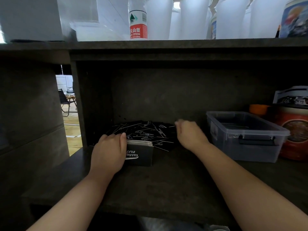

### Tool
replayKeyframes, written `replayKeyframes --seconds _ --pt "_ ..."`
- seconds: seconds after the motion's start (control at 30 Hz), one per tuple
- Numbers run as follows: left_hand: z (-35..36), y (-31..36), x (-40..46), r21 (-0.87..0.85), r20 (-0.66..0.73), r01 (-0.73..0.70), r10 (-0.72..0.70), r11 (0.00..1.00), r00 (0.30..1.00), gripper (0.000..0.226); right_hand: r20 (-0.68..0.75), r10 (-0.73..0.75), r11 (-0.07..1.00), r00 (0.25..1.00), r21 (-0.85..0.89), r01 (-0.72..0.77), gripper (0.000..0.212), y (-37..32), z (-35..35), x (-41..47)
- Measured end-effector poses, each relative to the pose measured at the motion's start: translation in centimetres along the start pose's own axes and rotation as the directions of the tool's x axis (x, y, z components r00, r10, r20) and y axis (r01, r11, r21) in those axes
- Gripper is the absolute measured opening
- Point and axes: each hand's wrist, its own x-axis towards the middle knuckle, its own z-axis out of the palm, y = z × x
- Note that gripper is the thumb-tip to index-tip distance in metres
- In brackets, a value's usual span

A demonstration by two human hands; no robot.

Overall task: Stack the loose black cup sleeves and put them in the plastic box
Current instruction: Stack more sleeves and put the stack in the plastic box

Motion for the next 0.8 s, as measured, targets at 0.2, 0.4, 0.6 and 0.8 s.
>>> replayKeyframes --seconds 0.2,0.4,0.6,0.8 --pt "-0.3 0.1 -0.2 -0.014 -0.001 0.020 -0.020 1.000 1.000 0.038 -0.492 0.087 0.870 0.866 0.462 0.175 0.024 -1.2 -1.5 0.0" --pt "-0.6 0.4 -0.1 -0.127 0.023 0.113 -0.111 0.986 0.994 0.030 0.261 -0.105 0.829 0.960 0.556 -0.061 0.012 -1.0 1.4 -0.1" --pt "-0.2 0.1 -0.2 -0.059 0.003 0.093 -0.093 0.994 0.996 0.040 0.495 -0.232 0.859 0.837 0.508 -0.062 0.017 -1.6 2.4 -0.8" --pt "-0.2 0.0 -0.1 -0.041 0.056 0.042 -0.040 0.998 0.998 0.049 0.595 -0.315 0.687 0.739 0.680 -0.254 0.027 -1.9 2.8 -1.7"
